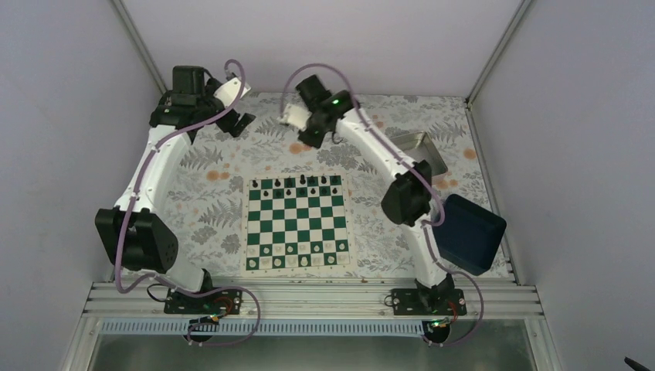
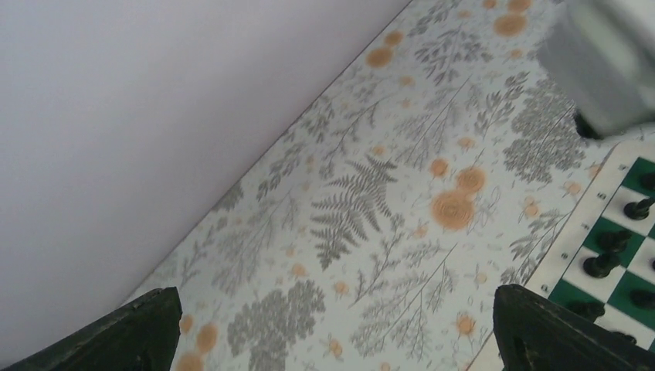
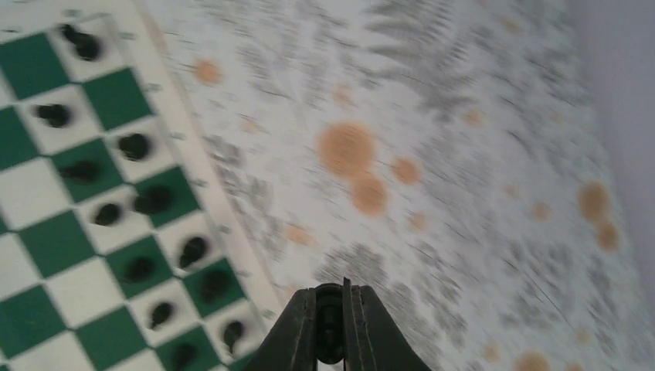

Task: Set up the chess pieces on the board
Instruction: Place the chess piece on the chessboard.

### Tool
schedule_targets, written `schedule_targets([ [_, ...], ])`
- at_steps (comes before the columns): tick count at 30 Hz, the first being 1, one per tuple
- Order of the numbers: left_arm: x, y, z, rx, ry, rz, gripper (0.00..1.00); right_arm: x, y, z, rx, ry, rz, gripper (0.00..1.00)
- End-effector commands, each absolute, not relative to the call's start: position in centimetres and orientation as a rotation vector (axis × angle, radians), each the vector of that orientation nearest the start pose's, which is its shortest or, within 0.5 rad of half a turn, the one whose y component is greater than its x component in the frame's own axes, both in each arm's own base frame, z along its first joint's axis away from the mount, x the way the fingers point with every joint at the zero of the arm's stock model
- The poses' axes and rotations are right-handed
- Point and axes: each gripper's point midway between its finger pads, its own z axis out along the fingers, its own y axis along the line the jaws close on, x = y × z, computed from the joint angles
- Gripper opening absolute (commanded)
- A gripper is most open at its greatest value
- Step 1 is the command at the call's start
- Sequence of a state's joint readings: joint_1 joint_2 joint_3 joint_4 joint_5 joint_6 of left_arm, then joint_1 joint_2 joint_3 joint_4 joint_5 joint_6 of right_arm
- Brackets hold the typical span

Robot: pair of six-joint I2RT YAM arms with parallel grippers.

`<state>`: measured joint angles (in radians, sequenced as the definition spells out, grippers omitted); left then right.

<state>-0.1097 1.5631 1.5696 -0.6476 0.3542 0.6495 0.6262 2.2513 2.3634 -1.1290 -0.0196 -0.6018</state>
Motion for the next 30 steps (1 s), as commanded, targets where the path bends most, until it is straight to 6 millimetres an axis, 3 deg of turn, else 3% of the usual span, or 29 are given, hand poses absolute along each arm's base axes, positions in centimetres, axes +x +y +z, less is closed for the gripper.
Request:
schedule_targets([
  [1,43.7,-8.5,31.1,0.892,1.897,-0.062,1.0,40.1,38.8,17.8,-1.677,2.013,0.131,0.04],
  [5,43.5,-5.9,30.4,0.822,1.924,-0.046,1.0,36.5,43.3,16.3,-1.787,1.919,0.225,0.04],
  [9,43.2,-4.0,29.8,0.766,1.946,-0.057,1.0,33.8,46.6,14.3,-1.87,1.859,0.292,0.04],
  [15,42.7,-2.3,28.6,0.717,1.973,-0.066,1.0,31.2,50.2,11.0,-1.952,1.791,0.353,0.04],
  [21,41.9,-1.7,27.8,0.695,1.978,-0.08,1.0,31.0,52.0,8.4,-1.963,1.759,0.364,0.03],
  [30,41.2,-1.2,26.7,0.676,1.985,-0.119,1.0,31.6,52.0,4.4,-2.004,1.775,0.292,0.03],
])
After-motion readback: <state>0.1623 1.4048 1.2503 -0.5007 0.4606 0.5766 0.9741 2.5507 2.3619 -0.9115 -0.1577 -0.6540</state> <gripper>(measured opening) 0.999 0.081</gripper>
